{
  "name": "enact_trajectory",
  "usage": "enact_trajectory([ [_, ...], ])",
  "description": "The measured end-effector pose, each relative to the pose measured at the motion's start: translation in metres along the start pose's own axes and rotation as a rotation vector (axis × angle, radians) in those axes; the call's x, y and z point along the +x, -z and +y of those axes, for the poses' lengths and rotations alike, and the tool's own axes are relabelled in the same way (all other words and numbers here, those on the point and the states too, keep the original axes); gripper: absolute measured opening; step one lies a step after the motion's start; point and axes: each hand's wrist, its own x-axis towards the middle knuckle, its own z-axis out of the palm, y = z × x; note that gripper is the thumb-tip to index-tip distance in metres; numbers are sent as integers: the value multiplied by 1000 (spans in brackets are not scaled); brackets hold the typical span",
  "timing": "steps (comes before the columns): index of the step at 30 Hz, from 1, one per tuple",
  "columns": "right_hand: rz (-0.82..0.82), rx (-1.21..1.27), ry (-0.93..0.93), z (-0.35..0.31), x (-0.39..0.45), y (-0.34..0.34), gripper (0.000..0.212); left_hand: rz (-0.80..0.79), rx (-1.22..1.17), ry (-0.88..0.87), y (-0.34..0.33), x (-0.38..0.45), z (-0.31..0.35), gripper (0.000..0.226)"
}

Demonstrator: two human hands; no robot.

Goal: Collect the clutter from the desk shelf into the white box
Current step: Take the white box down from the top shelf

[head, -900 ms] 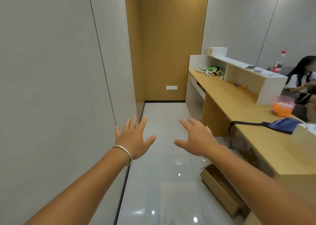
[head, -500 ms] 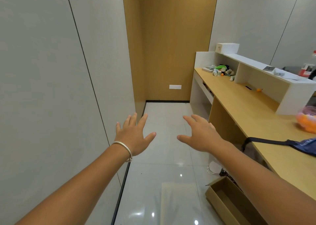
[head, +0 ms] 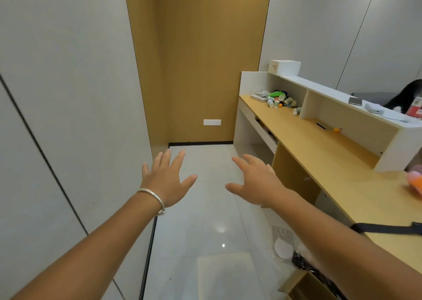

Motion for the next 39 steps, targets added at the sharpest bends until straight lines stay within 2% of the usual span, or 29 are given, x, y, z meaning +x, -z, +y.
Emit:
enact_trajectory([
  [12, -16, 25, -3, 22, 222, -43, 79, -52, 21, 0, -55, 203, -47, 75],
  [22, 114, -27, 105, 98, 448, -50, 71, 32, 144, 21, -96, 422, -35, 73],
  [31, 186, 22, 150, 119, 619, -77, 68, 24, 136, 63, -143, 590, -49, 75],
  [36, 235, -4, 102, 132, 731, -97, 64, 50, 100, 17, -175, 707, -74, 74],
  [39, 211, -18, 63, 134, 797, -104, 63, 74, 84, -8, -185, 777, -96, 74],
])
